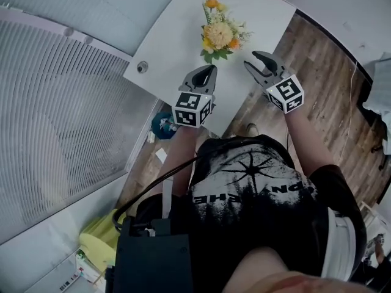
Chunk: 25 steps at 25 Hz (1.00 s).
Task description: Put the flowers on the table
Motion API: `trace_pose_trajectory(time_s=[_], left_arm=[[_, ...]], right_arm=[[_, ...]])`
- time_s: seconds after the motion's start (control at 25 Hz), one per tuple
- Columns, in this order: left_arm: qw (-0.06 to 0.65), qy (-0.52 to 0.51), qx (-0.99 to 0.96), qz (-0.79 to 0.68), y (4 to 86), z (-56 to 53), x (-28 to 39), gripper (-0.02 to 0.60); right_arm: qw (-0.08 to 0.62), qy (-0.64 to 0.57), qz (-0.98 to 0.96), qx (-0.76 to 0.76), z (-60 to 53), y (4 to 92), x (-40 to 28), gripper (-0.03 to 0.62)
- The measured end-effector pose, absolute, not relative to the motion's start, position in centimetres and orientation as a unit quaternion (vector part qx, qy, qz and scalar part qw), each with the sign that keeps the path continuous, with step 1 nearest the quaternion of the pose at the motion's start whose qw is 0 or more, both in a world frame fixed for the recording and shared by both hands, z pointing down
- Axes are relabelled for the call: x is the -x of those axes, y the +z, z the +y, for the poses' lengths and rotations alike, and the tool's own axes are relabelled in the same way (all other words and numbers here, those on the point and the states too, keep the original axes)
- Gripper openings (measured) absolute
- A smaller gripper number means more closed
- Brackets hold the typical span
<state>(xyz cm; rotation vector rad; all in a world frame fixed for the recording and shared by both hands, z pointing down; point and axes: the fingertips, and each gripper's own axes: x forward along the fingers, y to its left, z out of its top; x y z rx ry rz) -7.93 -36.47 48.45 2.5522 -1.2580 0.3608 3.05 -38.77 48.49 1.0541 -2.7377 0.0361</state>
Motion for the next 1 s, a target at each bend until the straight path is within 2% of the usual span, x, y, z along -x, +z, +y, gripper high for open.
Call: trace_pose_trajectory(time_s=[0.16, 0.24, 0.52, 1.0], left_arm=[[0.132, 0.117, -0.883, -0.435, 48.1, -36.3, 6.7, 0.012], [0.129, 0.115, -0.884, -0.434, 47.9, -36.4, 6.2, 0.012], [0.119, 0.116, -0.882, -0.44, 47.9, -36.6, 5.7, 0.012], [0.121, 0.119, -0.873, -0.457, 48.1, -36.6, 6.5, 0.012]], right_arm=[[0.101, 0.012, -0.927, -0.361, -37.9, 47.5, -4.6, 0.068], [0.102, 0.014, -0.927, -0.361, -37.7, 47.2, -5.2, 0.045], [0.109, 0.016, -0.923, -0.369, -37.4, 46.8, -7.0, 0.02], [0.115, 0.013, -0.924, -0.365, -37.6, 46.8, -7.4, 0.018]])
